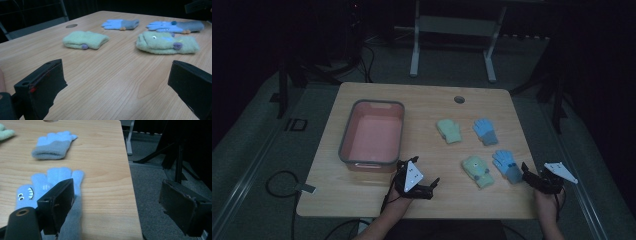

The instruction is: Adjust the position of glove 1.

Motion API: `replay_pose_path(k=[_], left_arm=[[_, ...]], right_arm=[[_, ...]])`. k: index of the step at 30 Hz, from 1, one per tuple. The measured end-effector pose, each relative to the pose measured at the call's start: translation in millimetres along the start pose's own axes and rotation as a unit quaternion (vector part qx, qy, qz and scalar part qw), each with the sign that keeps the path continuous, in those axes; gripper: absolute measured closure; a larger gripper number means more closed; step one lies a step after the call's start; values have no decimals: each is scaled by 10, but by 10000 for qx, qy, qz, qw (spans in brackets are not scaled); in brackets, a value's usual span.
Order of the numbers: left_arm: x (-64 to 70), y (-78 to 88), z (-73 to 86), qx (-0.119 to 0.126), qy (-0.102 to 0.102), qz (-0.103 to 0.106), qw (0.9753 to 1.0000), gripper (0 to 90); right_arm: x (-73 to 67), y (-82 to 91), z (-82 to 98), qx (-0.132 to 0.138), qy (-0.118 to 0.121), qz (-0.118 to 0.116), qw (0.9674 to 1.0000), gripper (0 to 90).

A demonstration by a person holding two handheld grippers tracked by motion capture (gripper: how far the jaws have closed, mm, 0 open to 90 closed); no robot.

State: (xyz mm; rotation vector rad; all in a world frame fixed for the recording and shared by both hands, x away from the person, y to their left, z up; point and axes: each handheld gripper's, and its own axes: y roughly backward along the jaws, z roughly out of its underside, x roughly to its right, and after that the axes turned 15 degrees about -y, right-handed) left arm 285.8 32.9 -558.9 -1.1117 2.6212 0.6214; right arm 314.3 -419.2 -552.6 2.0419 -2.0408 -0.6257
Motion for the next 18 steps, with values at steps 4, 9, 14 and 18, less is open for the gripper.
replay_pose_path(k=[4,9,14,18], left_arm=[[5,-3,-3,-20,-9,-25,10000,7],[9,-10,-8,-60,-43,-27,10000,7],[11,-7,-7,-39,-51,-21,10000,7],[15,-4,-7,-26,-76,-29,10000,7]], right_arm=[[0,-10,-5,-49,-30,34,10000,130],[-6,-16,-7,-76,11,61,10000,130],[7,-22,-11,-319,-68,-101,9994,145],[50,-43,-17,-758,-313,-179,9965,143]])
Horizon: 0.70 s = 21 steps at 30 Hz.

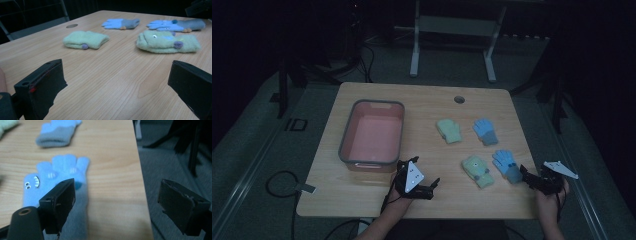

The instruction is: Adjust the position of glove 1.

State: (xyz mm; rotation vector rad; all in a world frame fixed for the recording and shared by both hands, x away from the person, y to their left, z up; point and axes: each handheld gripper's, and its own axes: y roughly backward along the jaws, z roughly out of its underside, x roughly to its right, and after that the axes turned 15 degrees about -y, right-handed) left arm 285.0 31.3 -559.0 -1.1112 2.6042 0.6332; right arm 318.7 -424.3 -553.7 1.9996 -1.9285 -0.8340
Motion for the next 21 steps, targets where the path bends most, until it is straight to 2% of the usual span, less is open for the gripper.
replay_pose_path(k=[3,4,7,9,17,18,21], left_arm=[[-3,-2,0,-3,1,25,10000,7],[-3,-5,-1,-6,14,38,10000,7],[-4,-2,0,-1,2,37,10000,7],[-4,-2,0,4,1,46,10000,7],[1,-2,-1,8,-30,58,10000,7],[0,-1,0,16,-24,61,10000,7],[-6,2,3,29,15,53,10000,7]], right_arm=[[-4,-27,-7,-198,-68,21,9998,130],[-14,-29,-8,-187,-79,56,9998,127],[-66,-26,-17,-303,84,78,9995,117],[-101,-15,-28,-385,96,19,9992,118],[-201,33,-141,-536,131,-88,9984,167],[-231,52,-194,-538,166,-116,9983,200],[-257,63,-232,-486,190,-112,9986,199]])
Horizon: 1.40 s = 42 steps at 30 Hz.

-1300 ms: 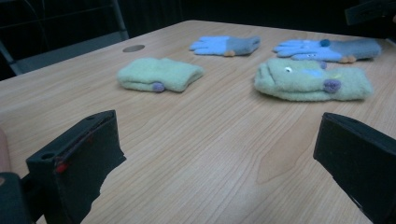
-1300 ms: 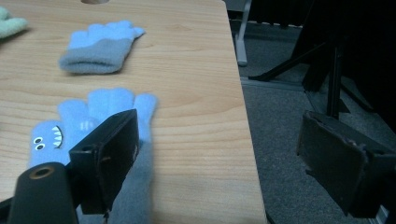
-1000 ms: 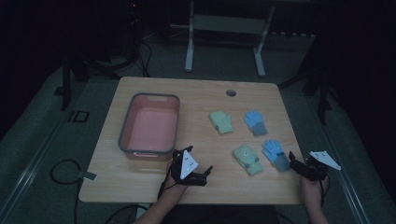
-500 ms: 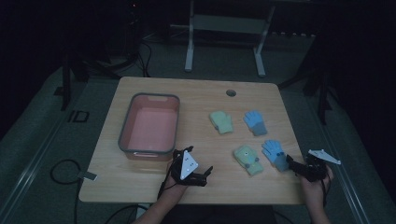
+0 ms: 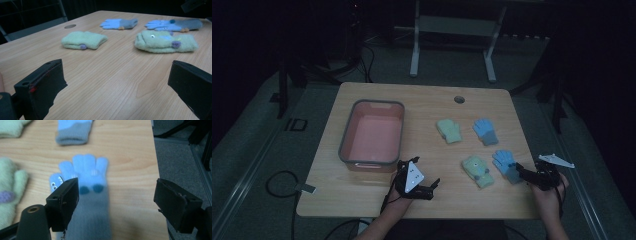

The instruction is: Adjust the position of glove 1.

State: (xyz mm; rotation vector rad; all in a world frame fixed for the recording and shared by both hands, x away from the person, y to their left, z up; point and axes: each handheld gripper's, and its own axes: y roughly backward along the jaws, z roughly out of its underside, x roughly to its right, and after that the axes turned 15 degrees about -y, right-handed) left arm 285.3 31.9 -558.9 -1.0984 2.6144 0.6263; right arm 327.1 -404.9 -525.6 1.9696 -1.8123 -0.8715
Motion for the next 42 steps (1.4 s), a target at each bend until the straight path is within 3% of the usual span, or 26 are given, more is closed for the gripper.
replay_pose_path(k=[7,18,27,31,42], left_arm=[[5,0,-2,-7,-22,-13,10000,7],[4,1,-2,-7,-30,-12,10000,7],[-20,6,9,24,87,14,10000,7],[-13,7,6,21,47,3,10000,7],[-7,7,5,35,23,5,10000,7]], right_arm=[[-161,57,-188,74,102,-161,9998,116],[-367,99,-421,306,328,-456,9980,109],[-553,83,-638,492,584,-554,9955,164],[-642,63,-717,553,659,-610,9944,200],[-908,-93,-846,418,924,-878,9910,223]])
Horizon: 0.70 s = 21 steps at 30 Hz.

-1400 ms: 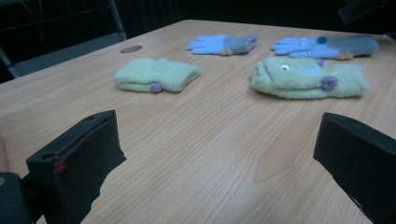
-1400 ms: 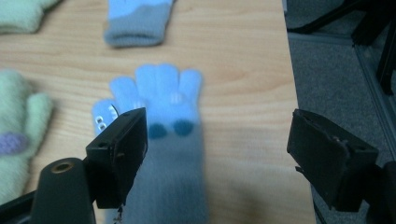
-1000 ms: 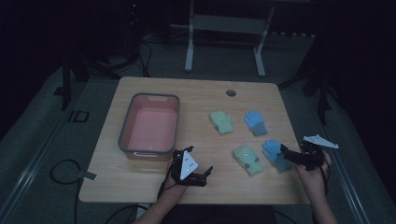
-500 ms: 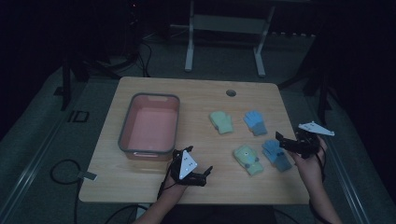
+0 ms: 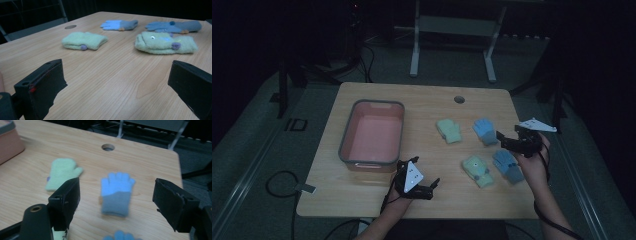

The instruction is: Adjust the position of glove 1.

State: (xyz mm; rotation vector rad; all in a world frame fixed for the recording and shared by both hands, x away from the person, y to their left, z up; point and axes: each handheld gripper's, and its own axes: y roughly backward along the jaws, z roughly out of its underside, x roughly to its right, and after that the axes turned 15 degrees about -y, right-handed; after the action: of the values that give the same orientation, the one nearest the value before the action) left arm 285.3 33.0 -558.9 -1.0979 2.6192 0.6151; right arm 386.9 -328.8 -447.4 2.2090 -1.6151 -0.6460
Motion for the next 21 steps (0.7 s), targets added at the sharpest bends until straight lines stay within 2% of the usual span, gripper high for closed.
replay_pose_path(k=[1,6,8,18,21], left_arm=[[-4,1,1,-2,5,13,10000,7],[-3,1,1,1,6,12,10000,7],[-3,1,1,2,2,11,10000,7],[-2,0,0,3,5,26,10000,7],[0,0,0,2,-7,23,10000,7]], right_arm=[[-38,-49,11,-67,18,-113,9999,235],[-124,-138,22,-121,61,-241,9996,246],[-209,-221,7,-181,162,-341,9991,262],[-438,-442,-64,-298,404,-574,9971,311],[-544,-569,-77,-381,504,-648,9959,320]])
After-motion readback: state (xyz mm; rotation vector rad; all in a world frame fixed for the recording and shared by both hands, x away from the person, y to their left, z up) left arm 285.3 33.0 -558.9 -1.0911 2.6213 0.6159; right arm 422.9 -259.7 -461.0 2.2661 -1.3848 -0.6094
